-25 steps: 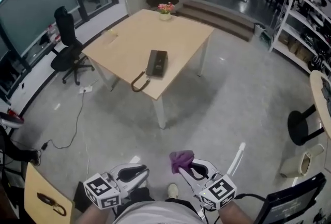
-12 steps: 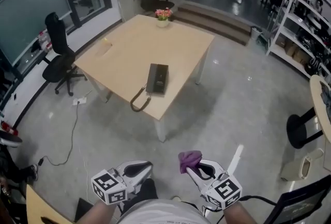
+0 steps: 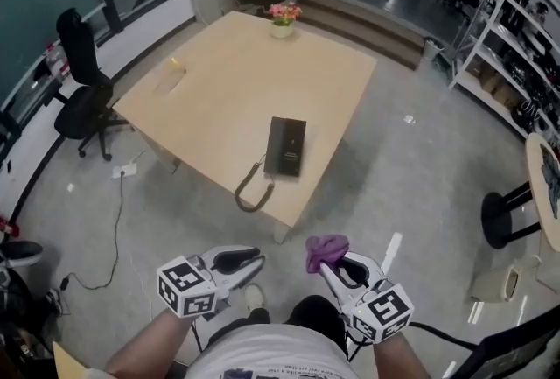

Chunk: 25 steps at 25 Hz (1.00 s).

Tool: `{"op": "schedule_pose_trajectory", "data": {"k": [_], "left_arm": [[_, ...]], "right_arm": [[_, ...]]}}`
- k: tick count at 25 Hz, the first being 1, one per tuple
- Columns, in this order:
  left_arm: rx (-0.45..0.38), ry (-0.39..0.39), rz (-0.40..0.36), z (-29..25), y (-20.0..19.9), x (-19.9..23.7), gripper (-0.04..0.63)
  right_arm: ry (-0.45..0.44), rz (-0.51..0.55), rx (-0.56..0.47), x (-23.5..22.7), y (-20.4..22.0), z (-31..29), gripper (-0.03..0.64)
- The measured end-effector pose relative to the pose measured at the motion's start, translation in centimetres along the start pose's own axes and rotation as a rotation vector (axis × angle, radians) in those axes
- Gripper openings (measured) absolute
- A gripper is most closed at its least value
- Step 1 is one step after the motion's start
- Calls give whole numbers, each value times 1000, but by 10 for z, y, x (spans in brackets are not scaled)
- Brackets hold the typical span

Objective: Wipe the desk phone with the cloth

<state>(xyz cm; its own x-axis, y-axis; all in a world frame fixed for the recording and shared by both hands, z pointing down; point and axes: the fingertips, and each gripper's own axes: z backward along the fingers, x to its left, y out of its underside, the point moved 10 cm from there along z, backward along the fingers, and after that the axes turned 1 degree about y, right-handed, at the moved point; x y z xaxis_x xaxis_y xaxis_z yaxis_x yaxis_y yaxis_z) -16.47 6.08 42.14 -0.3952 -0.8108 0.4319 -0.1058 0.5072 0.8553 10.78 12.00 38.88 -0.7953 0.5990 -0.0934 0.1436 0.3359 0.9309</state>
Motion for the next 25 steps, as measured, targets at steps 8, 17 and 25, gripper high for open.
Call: {"op": "schedule_pose_trajectory", "data": {"k": [8, 17, 25], "left_arm": [[26, -49, 80, -22, -10, 61, 113], [70, -40, 237, -69, -22, 159, 210], [194, -41, 328, -117, -27, 261, 256]], "right_arm": [[-52, 16, 38, -32, -14, -37, 94], [-63, -8, 32, -99, -17, -53, 94], [6, -69, 85, -107, -15, -68, 94]]}}
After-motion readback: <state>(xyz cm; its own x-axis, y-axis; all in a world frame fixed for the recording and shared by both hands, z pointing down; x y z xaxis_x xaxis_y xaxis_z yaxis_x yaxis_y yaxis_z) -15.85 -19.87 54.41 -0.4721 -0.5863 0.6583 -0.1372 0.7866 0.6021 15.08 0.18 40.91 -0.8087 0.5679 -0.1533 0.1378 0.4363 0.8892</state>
